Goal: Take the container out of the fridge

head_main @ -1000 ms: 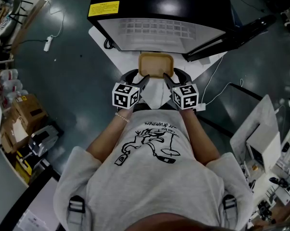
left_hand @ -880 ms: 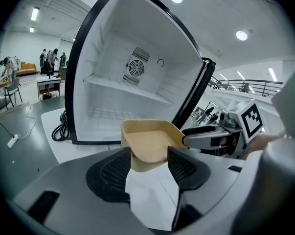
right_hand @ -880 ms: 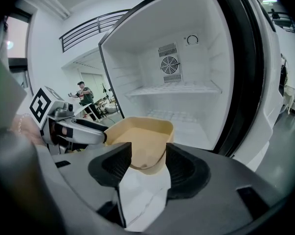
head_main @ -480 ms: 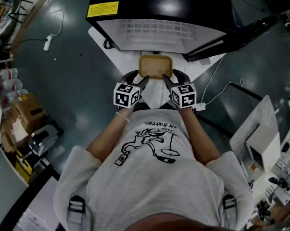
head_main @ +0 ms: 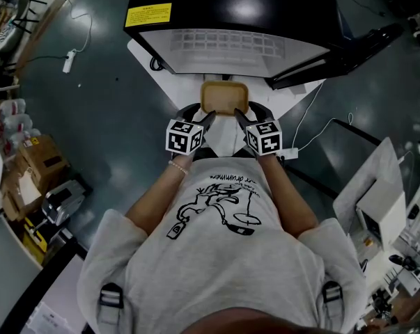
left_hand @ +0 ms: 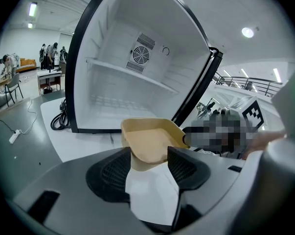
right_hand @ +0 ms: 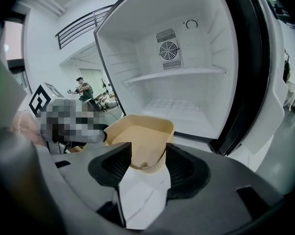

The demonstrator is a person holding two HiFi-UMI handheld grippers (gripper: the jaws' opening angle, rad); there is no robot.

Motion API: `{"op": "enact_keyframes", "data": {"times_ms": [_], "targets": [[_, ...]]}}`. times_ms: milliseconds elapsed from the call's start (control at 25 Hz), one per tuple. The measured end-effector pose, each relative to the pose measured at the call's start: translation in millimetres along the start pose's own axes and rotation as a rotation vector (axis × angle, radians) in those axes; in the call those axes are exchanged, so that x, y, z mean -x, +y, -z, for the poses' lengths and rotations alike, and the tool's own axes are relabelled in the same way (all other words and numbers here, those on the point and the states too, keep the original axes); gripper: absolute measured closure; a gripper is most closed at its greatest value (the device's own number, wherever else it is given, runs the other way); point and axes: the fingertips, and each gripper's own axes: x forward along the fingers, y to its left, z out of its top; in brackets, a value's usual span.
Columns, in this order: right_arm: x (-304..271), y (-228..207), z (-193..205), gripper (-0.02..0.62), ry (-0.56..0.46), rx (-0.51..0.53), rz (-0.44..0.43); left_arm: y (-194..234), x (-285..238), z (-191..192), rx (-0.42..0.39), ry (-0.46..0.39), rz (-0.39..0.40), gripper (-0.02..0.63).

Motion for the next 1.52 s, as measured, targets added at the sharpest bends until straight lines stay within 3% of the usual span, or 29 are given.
{"op": "enact_keyframes", "data": {"times_ms": [1520], "targets": [[-40.3,-9.3,46.8,0.373,0.126,0.009,-0.002,21.0,-32.3,43.9,-0.002,0.121,0.000,0.360]]}}
